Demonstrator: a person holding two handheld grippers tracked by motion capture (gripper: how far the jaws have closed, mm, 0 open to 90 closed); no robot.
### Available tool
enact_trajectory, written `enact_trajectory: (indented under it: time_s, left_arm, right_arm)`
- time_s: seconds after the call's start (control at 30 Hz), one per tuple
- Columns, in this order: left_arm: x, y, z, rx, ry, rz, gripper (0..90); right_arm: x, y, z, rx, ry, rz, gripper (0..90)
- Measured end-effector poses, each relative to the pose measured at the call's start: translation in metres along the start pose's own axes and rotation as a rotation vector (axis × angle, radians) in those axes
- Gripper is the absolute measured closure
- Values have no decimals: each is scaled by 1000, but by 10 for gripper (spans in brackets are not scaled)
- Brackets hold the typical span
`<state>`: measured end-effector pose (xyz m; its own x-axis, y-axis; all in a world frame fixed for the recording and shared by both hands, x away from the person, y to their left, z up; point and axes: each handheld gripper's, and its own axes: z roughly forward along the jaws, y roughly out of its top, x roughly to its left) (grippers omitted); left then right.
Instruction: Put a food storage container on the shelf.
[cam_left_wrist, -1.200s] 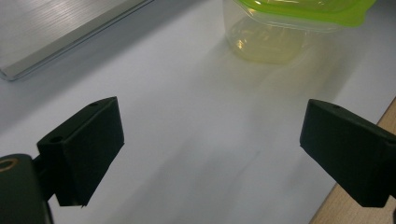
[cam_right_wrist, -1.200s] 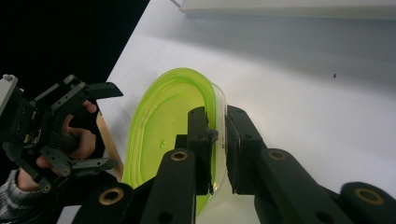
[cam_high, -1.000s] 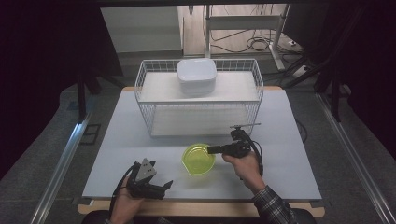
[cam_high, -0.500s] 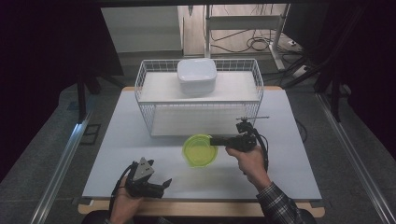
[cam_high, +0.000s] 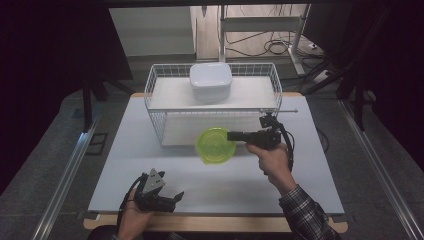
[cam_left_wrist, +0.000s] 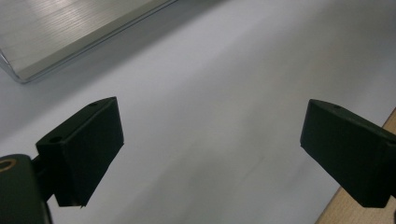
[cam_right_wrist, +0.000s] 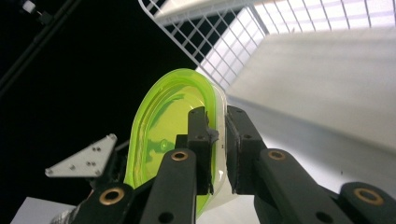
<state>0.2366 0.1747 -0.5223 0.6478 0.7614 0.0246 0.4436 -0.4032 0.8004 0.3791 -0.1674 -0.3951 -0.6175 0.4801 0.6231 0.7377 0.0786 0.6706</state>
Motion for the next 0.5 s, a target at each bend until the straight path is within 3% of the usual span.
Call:
enact_trajectory:
  time_s: [0.5]
  left_arm:
    - [1, 0, 0, 1, -3, 4, 55]
  right_arm:
    - [22, 48, -18, -85, -3, -20, 815]
